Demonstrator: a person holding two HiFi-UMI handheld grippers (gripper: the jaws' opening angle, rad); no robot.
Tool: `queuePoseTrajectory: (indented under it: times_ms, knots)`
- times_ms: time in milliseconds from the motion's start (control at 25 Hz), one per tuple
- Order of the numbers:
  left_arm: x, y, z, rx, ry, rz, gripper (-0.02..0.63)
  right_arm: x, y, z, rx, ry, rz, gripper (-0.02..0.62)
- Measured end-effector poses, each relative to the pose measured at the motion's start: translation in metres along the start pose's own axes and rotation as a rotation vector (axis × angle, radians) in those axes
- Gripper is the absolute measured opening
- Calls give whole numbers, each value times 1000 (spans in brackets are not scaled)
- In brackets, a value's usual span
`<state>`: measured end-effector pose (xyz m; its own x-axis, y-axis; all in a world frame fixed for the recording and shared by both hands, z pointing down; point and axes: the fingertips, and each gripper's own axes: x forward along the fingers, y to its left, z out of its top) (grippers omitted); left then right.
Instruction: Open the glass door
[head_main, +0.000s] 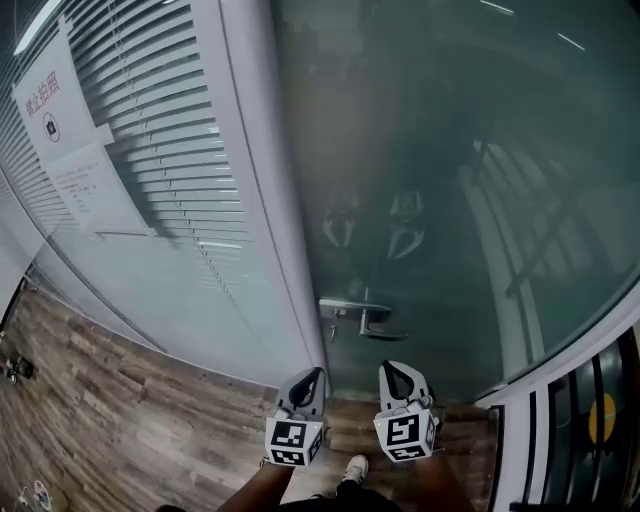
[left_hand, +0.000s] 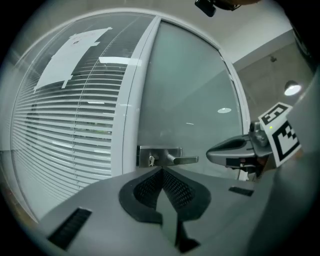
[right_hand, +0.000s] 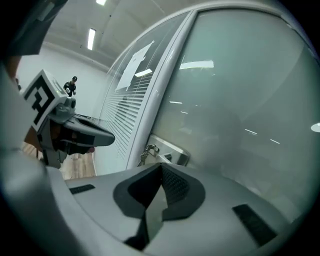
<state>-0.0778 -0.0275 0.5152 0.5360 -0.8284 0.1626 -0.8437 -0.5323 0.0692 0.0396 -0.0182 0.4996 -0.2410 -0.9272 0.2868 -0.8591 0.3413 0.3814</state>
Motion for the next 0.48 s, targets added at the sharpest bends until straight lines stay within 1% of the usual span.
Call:
queuePoseTrajectory:
  times_ms: [120,200,240,360,480]
  knots:
    - [11,0,-1,13,9,1,3,14,-9,4,-50,13,33,15]
    - [17,2,3,-4,-8,-12,3,22,-12,7,-96,20,57,17]
    - [19,2,5,-12,-15,-19,3,26,-12,7,-120,28,75,30]
    - [18,9,4,-18,-7,-17,3,35,-8,3,-202,75,139,99]
    - [17,12,1,-17,15,-17,3,42,-11,0,-317,125,171,125]
